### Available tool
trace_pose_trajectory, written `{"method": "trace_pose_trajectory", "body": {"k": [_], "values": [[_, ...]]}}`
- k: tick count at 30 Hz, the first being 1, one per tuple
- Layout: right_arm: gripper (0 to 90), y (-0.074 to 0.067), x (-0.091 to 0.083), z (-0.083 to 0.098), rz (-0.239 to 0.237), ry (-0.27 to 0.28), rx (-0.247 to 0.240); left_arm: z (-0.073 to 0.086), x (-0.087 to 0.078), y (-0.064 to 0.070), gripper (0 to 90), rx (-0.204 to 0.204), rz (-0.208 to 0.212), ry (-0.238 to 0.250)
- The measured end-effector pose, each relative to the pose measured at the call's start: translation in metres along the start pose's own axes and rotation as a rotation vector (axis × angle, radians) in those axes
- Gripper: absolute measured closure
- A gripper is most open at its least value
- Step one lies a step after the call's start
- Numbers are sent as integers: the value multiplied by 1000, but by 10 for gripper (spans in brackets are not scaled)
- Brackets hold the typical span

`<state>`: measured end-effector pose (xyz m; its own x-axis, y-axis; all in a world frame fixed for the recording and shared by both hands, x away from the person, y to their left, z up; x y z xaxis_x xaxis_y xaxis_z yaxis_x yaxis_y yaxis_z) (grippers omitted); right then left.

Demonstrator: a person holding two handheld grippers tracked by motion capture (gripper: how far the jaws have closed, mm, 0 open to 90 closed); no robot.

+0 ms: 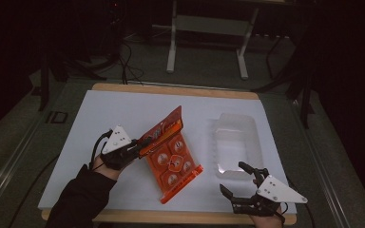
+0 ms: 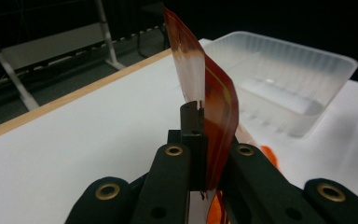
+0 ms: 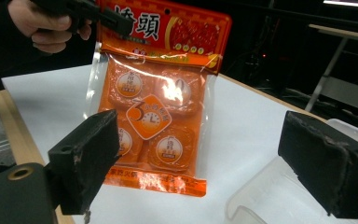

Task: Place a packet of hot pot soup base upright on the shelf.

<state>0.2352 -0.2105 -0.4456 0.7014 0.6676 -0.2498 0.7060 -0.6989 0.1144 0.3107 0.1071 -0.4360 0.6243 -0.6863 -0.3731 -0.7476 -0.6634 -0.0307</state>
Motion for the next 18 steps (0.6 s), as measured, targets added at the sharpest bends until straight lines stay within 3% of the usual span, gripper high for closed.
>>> {"method": "trace_pose_trajectory", "body": {"k": [13, 18], "values": [[125, 4, -6, -6, 18, 28, 20, -26, -7, 38, 900, 47, 51, 49], [129, 5, -6, -7, 16, 27, 25, -33, -7, 43, 900, 43, 78, 62]]}}
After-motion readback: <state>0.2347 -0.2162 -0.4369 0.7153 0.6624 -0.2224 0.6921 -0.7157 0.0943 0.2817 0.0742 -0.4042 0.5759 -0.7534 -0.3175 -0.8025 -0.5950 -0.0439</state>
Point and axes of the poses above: each handheld gripper's, and its own axes: x roughly forward along the jaws, z roughly out of its underside, y roughly to its right, the point moved 6 cm from there along x, roughly forward along the jaws, and after that the axes turned 3 degrees about z, right-handed, at the moved point
